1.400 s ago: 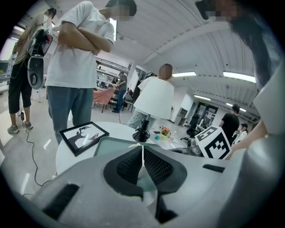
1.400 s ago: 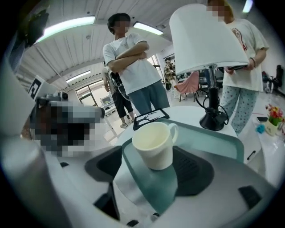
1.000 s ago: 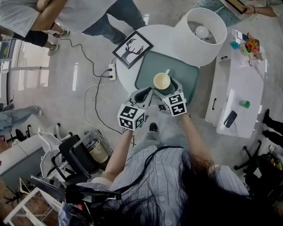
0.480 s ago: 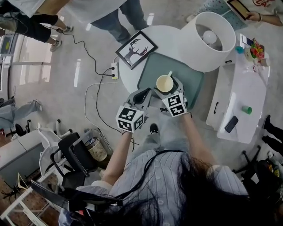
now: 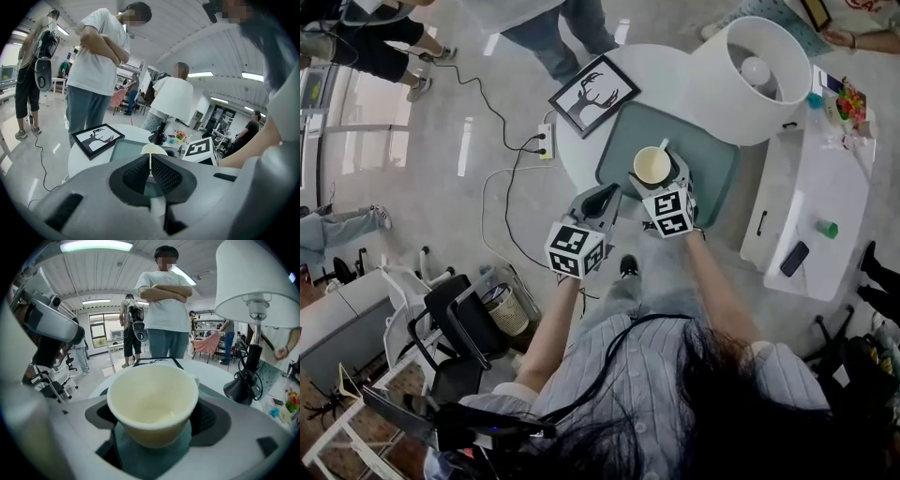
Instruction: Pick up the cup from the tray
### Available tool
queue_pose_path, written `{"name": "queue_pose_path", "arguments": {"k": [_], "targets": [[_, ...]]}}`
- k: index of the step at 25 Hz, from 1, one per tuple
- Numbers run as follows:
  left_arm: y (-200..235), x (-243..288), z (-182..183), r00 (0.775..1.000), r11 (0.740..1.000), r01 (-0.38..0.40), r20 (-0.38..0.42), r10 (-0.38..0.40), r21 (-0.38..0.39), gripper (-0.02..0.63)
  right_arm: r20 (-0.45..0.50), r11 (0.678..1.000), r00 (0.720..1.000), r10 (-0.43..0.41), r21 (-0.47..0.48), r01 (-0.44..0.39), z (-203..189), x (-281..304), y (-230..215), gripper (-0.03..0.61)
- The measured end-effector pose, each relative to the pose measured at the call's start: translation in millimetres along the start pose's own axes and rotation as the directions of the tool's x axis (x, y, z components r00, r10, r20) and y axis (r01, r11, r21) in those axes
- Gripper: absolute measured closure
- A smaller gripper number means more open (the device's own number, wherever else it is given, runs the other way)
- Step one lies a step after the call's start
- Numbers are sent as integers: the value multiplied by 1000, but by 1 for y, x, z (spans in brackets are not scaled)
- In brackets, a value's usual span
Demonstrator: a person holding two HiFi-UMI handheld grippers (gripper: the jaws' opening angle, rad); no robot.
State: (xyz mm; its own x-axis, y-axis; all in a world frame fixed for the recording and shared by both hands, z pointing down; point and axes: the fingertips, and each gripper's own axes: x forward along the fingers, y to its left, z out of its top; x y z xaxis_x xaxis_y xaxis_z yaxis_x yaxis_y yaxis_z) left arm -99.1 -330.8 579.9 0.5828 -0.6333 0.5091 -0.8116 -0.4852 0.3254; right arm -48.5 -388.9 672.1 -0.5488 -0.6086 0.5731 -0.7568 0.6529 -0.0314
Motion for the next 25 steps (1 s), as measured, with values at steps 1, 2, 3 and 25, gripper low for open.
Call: {"name": "queue_pose_path", "arguments": {"k": [1, 2, 3, 25], "targets": [[0, -1, -1, 1000, 1000, -2, 0, 2, 0, 598, -8, 1000, 1000, -1, 2, 1, 0, 0, 0, 172], [0, -3, -1, 1000, 1000, -3, 0, 3, 0, 598, -15, 1000, 1000, -1, 4, 1, -1, 0, 0, 171], [0, -4, -1, 1000, 1000, -3, 1, 3, 0, 598, -18, 1000, 1000, 0, 9, 0, -2, 0, -1, 172], [4, -74, -20, 997, 998, -60, 57, 60, -3, 598, 199, 992, 980, 25, 116, -49, 77, -81, 39, 170]]}}
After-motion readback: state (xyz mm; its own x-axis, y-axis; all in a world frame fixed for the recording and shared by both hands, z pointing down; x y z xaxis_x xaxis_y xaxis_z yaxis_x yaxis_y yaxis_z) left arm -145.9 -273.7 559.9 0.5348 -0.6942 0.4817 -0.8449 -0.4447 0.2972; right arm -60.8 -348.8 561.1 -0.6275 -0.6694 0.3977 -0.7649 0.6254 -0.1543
